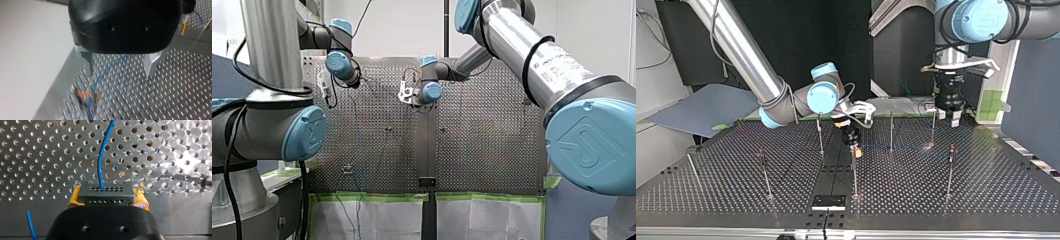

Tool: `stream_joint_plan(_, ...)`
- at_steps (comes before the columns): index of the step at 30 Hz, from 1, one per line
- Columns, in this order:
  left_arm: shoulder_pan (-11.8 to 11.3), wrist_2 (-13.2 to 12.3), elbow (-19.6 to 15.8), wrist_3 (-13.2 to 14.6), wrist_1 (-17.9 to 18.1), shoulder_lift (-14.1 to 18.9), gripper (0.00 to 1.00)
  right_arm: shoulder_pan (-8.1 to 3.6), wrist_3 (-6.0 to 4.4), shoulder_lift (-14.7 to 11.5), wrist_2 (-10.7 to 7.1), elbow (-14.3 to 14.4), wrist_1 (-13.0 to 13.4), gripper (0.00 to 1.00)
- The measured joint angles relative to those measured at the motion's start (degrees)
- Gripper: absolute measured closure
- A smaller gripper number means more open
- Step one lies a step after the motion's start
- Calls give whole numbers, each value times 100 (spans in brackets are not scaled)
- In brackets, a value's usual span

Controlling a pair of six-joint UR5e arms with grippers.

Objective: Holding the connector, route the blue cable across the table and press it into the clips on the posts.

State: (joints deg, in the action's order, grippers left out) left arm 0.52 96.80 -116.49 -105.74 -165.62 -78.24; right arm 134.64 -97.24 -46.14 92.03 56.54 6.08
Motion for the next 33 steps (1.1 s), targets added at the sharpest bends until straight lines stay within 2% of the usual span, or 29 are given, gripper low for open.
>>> stream_joint_plan(8,261,-134,26,408,218,237,0,-9,0,1,0,0,4,100)
stream_joint_plan(15,519,-106,243,747,519,31,0,-26,1,2,0,1,6,100)
stream_joint_plan(24,974,301,697,1203,710,-425,0,-91,1,2,0,1,8,100)
stream_joint_plan(33,1412,765,1104,1447,816,-890,0,-185,-2,1,0,1,16,100)
